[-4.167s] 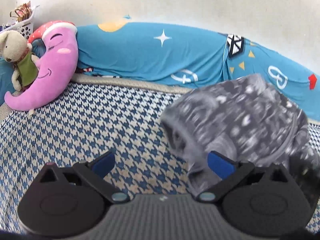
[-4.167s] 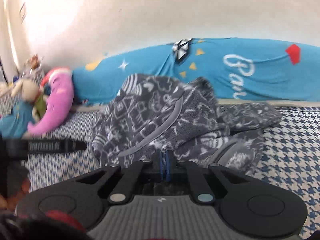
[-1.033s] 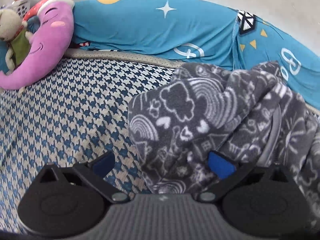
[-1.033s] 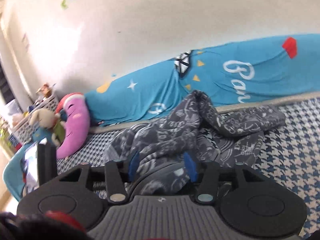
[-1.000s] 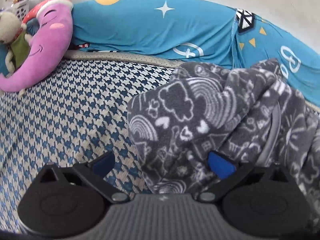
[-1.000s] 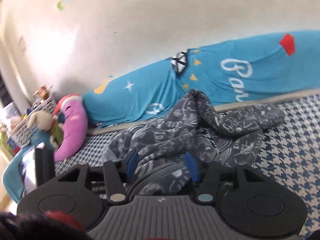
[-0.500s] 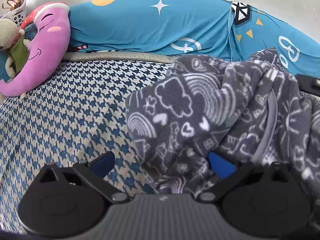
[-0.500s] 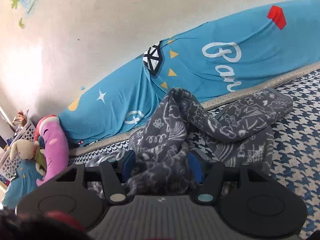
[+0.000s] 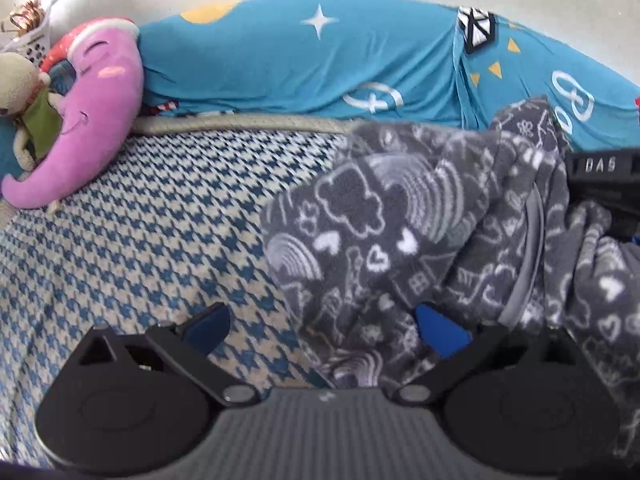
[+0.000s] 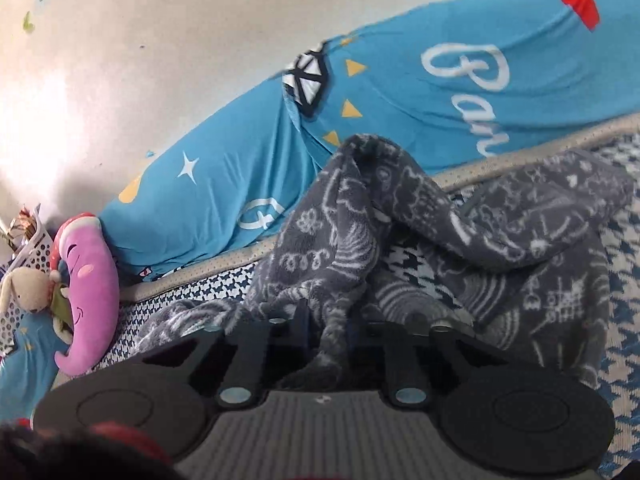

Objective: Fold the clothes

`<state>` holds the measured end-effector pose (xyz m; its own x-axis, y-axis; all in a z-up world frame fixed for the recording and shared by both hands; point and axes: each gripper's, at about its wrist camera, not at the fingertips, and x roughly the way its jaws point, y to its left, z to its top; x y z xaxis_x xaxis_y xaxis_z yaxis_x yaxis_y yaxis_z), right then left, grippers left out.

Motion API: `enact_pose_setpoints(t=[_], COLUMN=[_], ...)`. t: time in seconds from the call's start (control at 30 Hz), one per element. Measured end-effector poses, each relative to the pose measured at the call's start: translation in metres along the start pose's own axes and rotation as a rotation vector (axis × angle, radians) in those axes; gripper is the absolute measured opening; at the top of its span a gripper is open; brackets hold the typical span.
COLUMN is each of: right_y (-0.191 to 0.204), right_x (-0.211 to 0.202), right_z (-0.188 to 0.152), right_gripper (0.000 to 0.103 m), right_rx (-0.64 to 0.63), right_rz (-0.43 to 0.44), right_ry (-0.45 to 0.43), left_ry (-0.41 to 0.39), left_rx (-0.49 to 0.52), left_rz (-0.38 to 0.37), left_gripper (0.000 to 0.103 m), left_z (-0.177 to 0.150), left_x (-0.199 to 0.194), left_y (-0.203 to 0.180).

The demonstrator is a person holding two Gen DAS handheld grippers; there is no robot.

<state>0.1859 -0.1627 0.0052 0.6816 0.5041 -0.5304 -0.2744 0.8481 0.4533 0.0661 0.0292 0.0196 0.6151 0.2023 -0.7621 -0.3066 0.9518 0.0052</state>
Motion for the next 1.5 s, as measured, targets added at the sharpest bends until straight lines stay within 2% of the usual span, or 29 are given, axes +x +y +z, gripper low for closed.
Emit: enact_pose_setpoints(t=[0.17,0.37,0.47,0.57,0.67,0.8,0.93,1.03,1.2,1.27,1.33,1.5], right_y=[0.029,0.065,0.085,0.106,0.119,0.131,0.133,0.133,0.129,0.127,0.124,0.103], right_x=[-0.018,-0.04,-0.049,-0.056,-0.055,-0.049,-0.048,-0.055,-0.073,-0.082,-0.092,-0.109], right_z=[-0.001,-0.013,-0.027,-0.047,-0.068,-0.095,-0.109,-0.11,-0.106,-0.105,-0.103,-0.092], right_gripper=[0.014,0.014,0.014,0.014,0.014,0.015,0.018,0.019,0.02,0.023,0.032,0.035], right_rx=[-0.107,-0.207,-0.281,-0.39,-0.454,-0.539,-0.548,-0.535,-0.521,-0.538,-0.535,-0.482], right_rz=[0.046,0.118,0.146,0.171,0.212,0.236,0.23,0.204,0.18,0.159,0.119,0.035], right_ry=[-0.055,-0.085,-0.073,-0.043,0.023,0.115,0.161,0.16,0.167,0.169,0.171,0.159], left_ry=[-0.101,-0.225,-0.262,-0.273,-0.28,-0.282,-0.241,-0.197,-0.12,-0.084,-0.061,-0.051], left_rx=[-0.067,-0.179,-0.206,-0.241,-0.25,-0.228,-0.144,-0.108,-0.111,-0.114,-0.115,-0.098], left_rz=[-0.001,0.047,0.068,0.038,-0.015,-0.105,-0.172,-0.167,-0.154,-0.132,-0.111,-0.086], left_gripper=[0.103,0.103,0.103,0.103,0.103,0.103,0.103,0.103,0.103,0.103,0.103,0.103], left_z=[0.012,0.031,0.037,0.04,0.041,0.039,0.04,0.036,0.032,0.03,0.027,0.022], left_x=[-0.02,-0.04,-0.047,-0.051,-0.055,-0.062,-0.057,-0.049,-0.031,-0.022,-0.017,-0.013], left_y=[0.021,0.057,0.07,0.081,0.085,0.08,0.067,0.06,0.059,0.06,0.06,0.061])
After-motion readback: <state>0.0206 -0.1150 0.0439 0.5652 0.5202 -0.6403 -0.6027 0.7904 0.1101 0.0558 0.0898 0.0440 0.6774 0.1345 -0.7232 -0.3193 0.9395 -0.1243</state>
